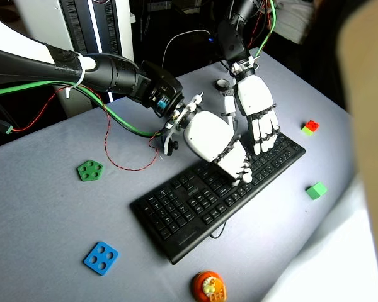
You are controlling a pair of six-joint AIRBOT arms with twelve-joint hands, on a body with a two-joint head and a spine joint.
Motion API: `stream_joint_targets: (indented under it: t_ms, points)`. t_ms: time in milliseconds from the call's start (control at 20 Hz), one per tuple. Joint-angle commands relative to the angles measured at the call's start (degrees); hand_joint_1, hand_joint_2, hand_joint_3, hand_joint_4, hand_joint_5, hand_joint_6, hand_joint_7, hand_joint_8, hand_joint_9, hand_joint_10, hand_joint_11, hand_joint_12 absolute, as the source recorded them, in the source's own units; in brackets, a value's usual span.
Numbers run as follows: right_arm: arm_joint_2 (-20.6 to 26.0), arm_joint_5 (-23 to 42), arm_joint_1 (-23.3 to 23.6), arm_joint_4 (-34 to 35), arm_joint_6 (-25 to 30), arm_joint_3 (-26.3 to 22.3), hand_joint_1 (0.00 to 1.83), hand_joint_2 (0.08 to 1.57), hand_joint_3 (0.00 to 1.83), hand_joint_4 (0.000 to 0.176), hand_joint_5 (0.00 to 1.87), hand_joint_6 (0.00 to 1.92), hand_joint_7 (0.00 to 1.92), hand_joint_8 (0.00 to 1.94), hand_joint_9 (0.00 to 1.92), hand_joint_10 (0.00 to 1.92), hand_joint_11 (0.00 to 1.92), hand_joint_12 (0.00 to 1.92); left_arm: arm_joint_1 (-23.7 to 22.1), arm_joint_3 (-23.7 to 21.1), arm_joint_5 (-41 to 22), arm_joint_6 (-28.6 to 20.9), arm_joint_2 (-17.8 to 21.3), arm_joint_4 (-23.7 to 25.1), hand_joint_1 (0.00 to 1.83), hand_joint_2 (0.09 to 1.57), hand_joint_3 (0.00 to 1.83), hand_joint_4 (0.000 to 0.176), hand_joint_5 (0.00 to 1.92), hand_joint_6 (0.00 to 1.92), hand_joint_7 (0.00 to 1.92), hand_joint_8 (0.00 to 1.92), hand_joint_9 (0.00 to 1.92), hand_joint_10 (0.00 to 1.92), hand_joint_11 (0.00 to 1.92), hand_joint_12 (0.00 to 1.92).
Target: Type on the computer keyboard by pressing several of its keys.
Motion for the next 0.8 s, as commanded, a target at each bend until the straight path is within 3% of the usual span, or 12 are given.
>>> stream_joint_targets:
  t_ms: [0,50,100,150,250,350,450,550,650,750]
  points:
    - [-0.07,1.89,0.26,-3.29,0.05,0.05,0.72,1.25,0.00,0.000,0.27,0.18,0.55,0.02,0.47,0.32,0.00,1.27,0.30,-0.04,-1.91,-0.01,0.19,1.27,0.68,1.40,0.00,0.034,0.26,0.00,0.48,0.02,0.42,0.05,0.00,0.85]
    - [-0.06,1.90,0.26,-3.29,-0.09,0.05,0.73,1.26,0.00,0.000,0.25,0.16,0.52,0.01,0.51,0.37,0.00,1.47,0.31,-0.05,-1.91,-0.04,0.20,1.27,0.70,1.40,0.00,0.039,0.21,0.00,0.44,0.01,0.47,0.05,0.00,1.01]
    - [-0.06,2.05,0.25,-3.29,-0.44,0.04,0.72,1.27,0.00,0.000,0.30,0.15,0.48,0.00,0.42,0.49,0.00,1.54,0.31,-0.06,-1.91,-0.11,0.24,1.27,0.70,1.41,0.00,0.022,0.24,0.01,0.39,0.00,0.46,0.03,0.00,1.08]
    - [-0.05,2.29,0.25,-3.29,-0.85,0.04,0.71,1.27,0.00,0.000,0.47,0.25,0.45,0.00,0.26,0.51,0.00,1.49,0.31,-0.07,-1.91,-0.26,0.27,1.27,0.68,1.42,0.00,0.000,0.36,0.03,0.33,0.00,0.38,0.01,0.00,1.11]
    - [0.19,2.84,0.47,-3.29,-1.51,0.00,0.69,1.26,0.00,0.000,0.72,0.36,0.41,0.00,0.08,0.46,0.00,1.35,0.29,-0.17,-1.91,-0.29,0.41,1.27,0.62,1.44,0.01,0.000,0.57,0.07,0.29,0.00,0.27,0.00,0.00,0.98]
    - [1.16,3.54,1.09,-3.25,-1.20,-0.23,0.71,1.26,0.00,0.000,0.67,0.35,0.51,0.03,0.22,0.52,0.00,1.37,0.30,-0.32,-1.91,-0.29,0.50,1.27,0.62,1.45,0.01,0.000,0.53,0.03,0.36,0.01,0.31,0.02,0.00,0.94]
    - [2.67,3.54,2.41,-2.41,-0.55,-0.66,0.72,1.27,0.00,0.000,0.46,0.27,0.56,0.04,0.41,0.62,0.00,1.54,0.30,-0.45,-1.91,-0.29,0.57,1.34,0.69,1.44,0.00,0.000,0.38,0.00,0.54,0.03,0.57,0.08,0.01,1.22]
    - [4.74,2.90,3.86,-1.47,-0.44,-1.73,0.69,1.30,0.01,0.000,0.32,0.26,0.51,0.00,0.39,0.75,0.00,1.61,0.30,-0.36,-1.92,-1.18,0.70,4.19,0.74,1.43,0.00,0.000,0.36,0.00,0.59,0.01,0.68,0.06,0.14,1.20]
    - [7.91,2.90,4.98,-1.44,-0.46,-4.29,0.69,1.31,0.01,0.000,0.30,0.26,0.48,0.00,0.40,0.80,0.11,1.58,-0.04,0.10,-3.72,-2.40,0.75,10.02,0.74,1.43,0.00,0.000,0.38,0.00,0.54,0.00,0.67,0.04,0.16,1.21]
    - [10.55,2.79,5.54,-1.44,-0.44,-6.74,0.71,1.30,0.00,0.000,0.28,0.27,0.47,0.00,0.40,0.82,0.13,1.59,-0.54,0.38,-6.62,-2.75,0.71,12.13,0.74,1.42,0.00,0.000,0.40,0.01,0.53,0.00,0.67,0.03,0.16,1.24]
